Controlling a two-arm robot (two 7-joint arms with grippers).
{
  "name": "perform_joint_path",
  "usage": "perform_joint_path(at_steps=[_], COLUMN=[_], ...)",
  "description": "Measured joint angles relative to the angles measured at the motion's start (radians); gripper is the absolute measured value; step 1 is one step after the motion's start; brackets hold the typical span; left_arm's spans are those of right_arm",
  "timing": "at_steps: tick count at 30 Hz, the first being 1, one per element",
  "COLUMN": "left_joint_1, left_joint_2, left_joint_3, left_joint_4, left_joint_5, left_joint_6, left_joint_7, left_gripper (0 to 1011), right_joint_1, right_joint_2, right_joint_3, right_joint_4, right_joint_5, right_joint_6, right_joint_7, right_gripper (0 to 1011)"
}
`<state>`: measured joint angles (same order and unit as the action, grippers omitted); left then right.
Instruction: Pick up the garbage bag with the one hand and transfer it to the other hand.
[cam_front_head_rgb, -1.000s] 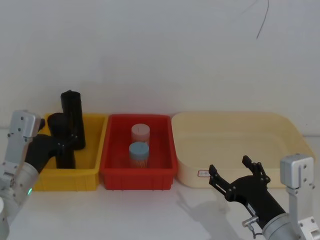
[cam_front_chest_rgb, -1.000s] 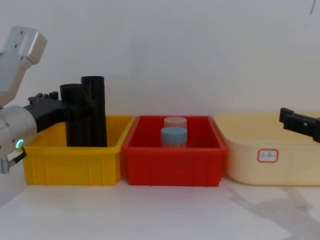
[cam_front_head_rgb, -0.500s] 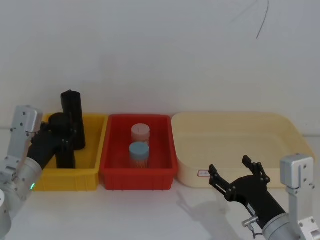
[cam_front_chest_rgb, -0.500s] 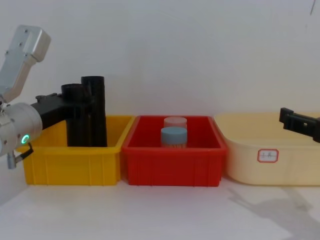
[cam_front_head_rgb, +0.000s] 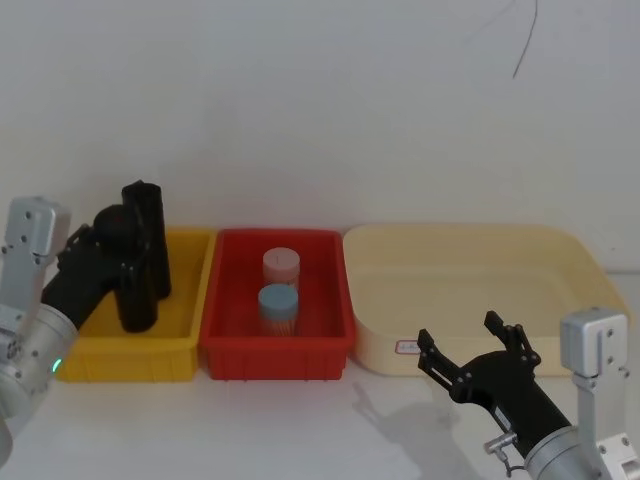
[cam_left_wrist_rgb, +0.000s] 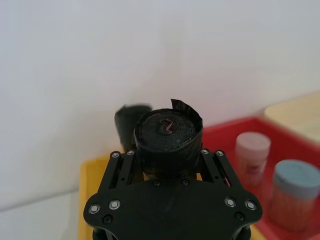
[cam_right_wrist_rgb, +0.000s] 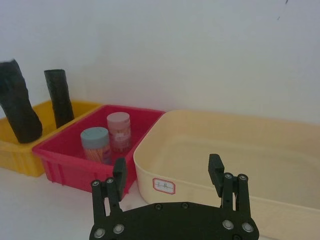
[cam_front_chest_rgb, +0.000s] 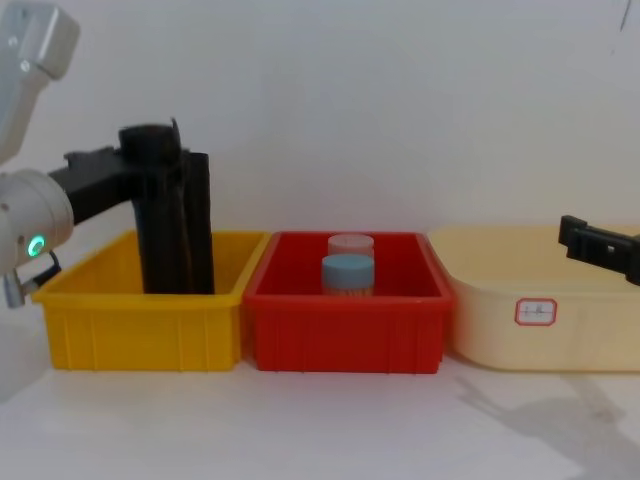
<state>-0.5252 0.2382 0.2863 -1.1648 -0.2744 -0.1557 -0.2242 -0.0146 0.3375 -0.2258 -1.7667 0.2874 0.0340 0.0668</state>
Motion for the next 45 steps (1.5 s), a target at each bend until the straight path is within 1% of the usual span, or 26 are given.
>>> perform_joint_path(at_steps=[2,5,11,15,21,22,31,34,38,44,45], left_joint_1=[0.009,0.028,0.049,0.063,0.072,0.074,0.077,0.076,0.074,0.067,0.067], left_joint_2=[0.004,0.011,0.018,0.018,0.014,0.013,-0.004,-0.014,-0.022,-0.041,-0.041], left_joint_3=[-0.004,-0.011,-0.018,-0.019,-0.013,-0.009,0.02,0.038,0.053,0.089,0.089], left_joint_4=[-0.023,-0.08,-0.157,-0.217,-0.267,-0.28,-0.327,-0.336,-0.339,-0.329,-0.329], left_joint_5=[-0.005,-0.016,-0.04,-0.066,-0.102,-0.115,-0.179,-0.213,-0.237,-0.297,-0.297], left_joint_6=[-0.005,-0.018,-0.039,-0.052,-0.057,-0.057,-0.041,-0.024,-0.007,0.043,0.043], left_joint_7=[-0.008,-0.03,-0.069,-0.107,-0.15,-0.164,-0.229,-0.259,-0.281,-0.329,-0.329], left_gripper=[508,508,508,507,508,507,507,508,507,508,508], right_joint_1=[0.0,0.0,0.0,0.0,0.0,0.0,0.0,0.0,0.0,0.0,0.0], right_joint_2=[0.0,0.0,0.0,0.0,0.0,0.0,0.0,0.0,0.0,0.0,0.0], right_joint_3=[0.0,0.0,0.0,0.0,0.0,0.0,0.0,0.0,0.0,0.0,0.0], right_joint_4=[0.0,0.0,0.0,0.0,0.0,0.0,0.0,0.0,0.0,0.0,0.0], right_joint_5=[0.0,0.0,0.0,0.0,0.0,0.0,0.0,0.0,0.0,0.0,0.0], right_joint_6=[0.0,0.0,0.0,0.0,0.0,0.0,0.0,0.0,0.0,0.0,0.0], right_joint_7=[0.0,0.0,0.0,0.0,0.0,0.0,0.0,0.0,0.0,0.0,0.0], right_gripper=[1001,1001,1002,1002,1001,1001,1001,1001,1002,1001,1001])
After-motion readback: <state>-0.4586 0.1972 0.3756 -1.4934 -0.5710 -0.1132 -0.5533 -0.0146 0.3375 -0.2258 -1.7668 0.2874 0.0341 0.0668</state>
